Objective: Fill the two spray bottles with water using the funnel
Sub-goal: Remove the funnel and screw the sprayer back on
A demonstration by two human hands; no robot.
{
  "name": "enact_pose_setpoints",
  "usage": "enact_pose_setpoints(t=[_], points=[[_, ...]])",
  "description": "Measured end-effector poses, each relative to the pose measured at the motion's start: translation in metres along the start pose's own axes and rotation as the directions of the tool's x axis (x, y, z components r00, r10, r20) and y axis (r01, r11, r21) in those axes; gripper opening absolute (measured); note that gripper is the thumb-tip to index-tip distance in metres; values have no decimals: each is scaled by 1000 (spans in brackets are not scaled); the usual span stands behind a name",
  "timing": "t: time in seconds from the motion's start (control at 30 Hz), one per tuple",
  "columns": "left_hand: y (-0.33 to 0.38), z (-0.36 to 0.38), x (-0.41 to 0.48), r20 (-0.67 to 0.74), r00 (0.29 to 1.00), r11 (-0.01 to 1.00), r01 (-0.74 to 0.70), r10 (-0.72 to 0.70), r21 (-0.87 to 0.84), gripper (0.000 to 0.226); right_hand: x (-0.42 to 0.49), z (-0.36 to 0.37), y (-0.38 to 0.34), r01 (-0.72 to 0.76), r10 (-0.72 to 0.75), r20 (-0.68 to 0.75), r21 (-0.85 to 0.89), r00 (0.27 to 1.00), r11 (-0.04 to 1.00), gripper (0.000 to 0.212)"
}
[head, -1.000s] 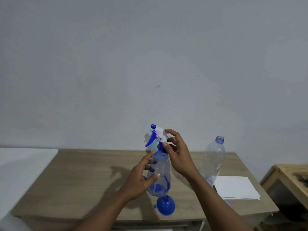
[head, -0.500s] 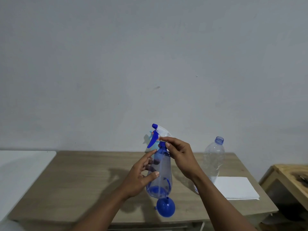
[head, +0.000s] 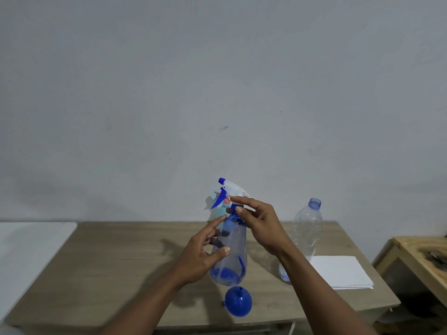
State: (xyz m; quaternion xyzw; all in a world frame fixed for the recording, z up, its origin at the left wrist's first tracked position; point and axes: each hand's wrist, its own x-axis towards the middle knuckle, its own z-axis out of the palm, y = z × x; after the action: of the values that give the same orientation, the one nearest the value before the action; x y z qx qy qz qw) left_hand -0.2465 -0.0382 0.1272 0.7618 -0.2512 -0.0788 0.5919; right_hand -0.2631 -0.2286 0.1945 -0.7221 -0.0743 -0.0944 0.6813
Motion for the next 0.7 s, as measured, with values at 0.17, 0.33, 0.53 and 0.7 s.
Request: enact_pose_setpoints(t=[0.17, 0.33, 0.53, 0.7], points=[[4, 2, -1, 3, 1000, 1000, -4, 4, 23, 72, 2, -6, -1, -27, 27, 23, 23, 999, 999, 26], [7, 6, -1, 3, 1000, 999, -18, 18, 44, 72, -1, -3, 3, 33, -35, -80, -25, 996, 999, 27], [11, 4, 0, -14, 1000, 999, -20, 21, 36, 76, -2, -4, -8, 43, -41, -61, 26, 997, 999, 29], [12, -1, 3, -17, 1000, 999, -15, 16, 50, 76, 3, -10, -14, 57, -59, -54, -46, 997, 997, 36]])
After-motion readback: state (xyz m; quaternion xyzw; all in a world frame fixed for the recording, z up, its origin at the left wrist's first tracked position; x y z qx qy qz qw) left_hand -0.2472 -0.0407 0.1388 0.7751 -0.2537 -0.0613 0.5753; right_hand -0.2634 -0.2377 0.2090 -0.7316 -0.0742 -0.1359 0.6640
